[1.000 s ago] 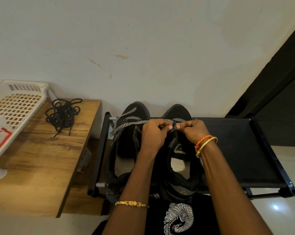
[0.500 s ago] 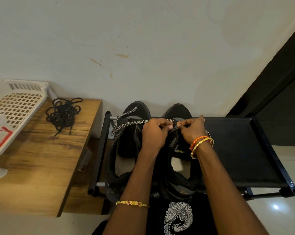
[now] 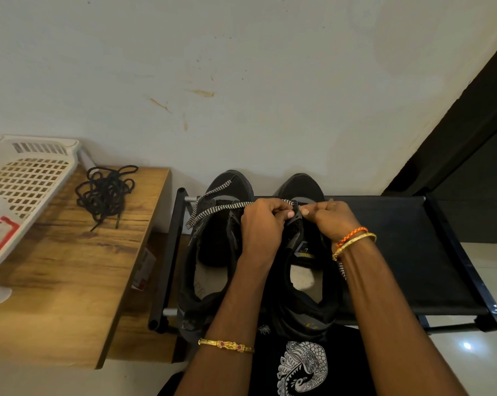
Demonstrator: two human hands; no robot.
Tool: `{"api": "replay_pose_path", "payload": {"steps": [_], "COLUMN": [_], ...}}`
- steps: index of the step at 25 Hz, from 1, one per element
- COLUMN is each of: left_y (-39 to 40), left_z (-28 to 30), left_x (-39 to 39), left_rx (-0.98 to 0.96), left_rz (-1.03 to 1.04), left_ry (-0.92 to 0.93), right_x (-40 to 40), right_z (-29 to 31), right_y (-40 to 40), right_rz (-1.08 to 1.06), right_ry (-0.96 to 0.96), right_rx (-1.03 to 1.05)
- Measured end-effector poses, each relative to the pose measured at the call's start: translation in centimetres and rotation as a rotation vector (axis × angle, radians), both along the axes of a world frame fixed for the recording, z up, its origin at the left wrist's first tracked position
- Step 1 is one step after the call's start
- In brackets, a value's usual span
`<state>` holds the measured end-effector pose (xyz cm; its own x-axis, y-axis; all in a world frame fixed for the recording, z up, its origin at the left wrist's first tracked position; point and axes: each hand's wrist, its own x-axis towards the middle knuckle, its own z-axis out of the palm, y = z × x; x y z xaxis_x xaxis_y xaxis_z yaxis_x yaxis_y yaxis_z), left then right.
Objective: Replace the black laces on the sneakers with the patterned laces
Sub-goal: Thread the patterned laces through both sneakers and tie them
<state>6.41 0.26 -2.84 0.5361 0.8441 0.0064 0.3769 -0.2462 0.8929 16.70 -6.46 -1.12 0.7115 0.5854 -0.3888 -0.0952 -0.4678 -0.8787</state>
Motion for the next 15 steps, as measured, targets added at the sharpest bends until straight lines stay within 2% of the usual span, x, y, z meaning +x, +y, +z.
{"api": "replay_pose_path", "payload": {"steps": [6,12,15], "left_y": [0.0,-0.3,-0.1], "left_z": [0.0,0.4,0.7], "left_x": [0.1,0.0,0.3], "left_rx": [0.026,0.143,0.239], "left_rz": [0.000,-0.041,-0.098], "left_ry": [0.024,0.085,0.179], "right_x": [-0.8,-0.7,-0.5], "right_z": [1.3,1.1,0.4], "right_y": [-0.8,-0.6,-0.3], "right_rz": [-0.066,-0.079,-0.071], "right_ry": [0.216,0.203,0.154], "right_rx": [0.095,0.083,0.049]}}
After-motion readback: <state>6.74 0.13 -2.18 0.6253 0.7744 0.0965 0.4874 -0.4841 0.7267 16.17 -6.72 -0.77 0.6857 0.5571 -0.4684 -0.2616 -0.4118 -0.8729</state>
